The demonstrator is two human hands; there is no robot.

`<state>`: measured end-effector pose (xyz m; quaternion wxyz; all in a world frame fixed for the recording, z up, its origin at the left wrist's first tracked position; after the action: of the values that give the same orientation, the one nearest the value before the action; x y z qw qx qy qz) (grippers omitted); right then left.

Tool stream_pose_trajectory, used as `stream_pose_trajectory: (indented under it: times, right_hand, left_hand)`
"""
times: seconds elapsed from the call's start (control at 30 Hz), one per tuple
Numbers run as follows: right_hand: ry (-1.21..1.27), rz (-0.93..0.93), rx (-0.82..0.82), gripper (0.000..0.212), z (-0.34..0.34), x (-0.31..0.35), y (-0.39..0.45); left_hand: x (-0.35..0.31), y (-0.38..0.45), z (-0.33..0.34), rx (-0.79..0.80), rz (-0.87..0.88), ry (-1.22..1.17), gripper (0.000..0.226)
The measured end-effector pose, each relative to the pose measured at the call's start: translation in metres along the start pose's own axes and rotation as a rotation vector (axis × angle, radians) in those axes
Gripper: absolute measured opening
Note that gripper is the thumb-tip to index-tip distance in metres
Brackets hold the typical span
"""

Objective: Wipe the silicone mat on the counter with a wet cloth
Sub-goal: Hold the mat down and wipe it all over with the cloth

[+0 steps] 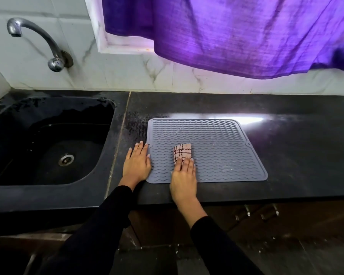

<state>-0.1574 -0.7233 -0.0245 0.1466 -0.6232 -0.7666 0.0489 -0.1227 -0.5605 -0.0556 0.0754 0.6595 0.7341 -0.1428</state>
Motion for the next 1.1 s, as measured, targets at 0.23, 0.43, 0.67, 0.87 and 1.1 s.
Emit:
stream_pose_trajectory:
  times: [0.23,0.43,0.67,0.87,1.1]
  right_hand:
    - [0.011,-0.02,-0.002,0.05,-0.016,-0.009,0.012]
    - [0.81,0.103,0.064,0.034,-0.064,-0.048,0.023]
    - [0.457,0.166,-0.116,0.035,-0.063,-0.038,0.015]
    - [-0.057,0.146,-0.016,0.05,-0.005,-0.009,0.012]
    - [-0.01,0.072,-0.071,0.052,-0.026,-0.021,0.009]
  left_hand:
    - [-0.003,0.001,-0.001,0.013,-0.005,0.01,0.051]
    - [-0.004,-0.004,-0.005,0.024,0.017,-0.005,0.051]
    - [-0.004,-0.006,-0.006,0.0,0.025,-0.031,0.05]
    - [-0.004,-0.003,-0.003,-0.021,0.022,-0.03,0.05]
    - [-0.004,-0.003,-0.004,-0.02,0.024,-0.025,0.05]
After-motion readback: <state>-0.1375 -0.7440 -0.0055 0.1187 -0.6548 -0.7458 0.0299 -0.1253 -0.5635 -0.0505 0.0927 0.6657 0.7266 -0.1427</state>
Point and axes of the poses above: each hand's wrist, its own y-axis towards the middle knuckle, its own z-axis out of the palm, x = y × z, the point moved 3 cm from there along y, towards the middle knuckle, and after that the axes turned 13 degrees about x, right-handed, at the moved point
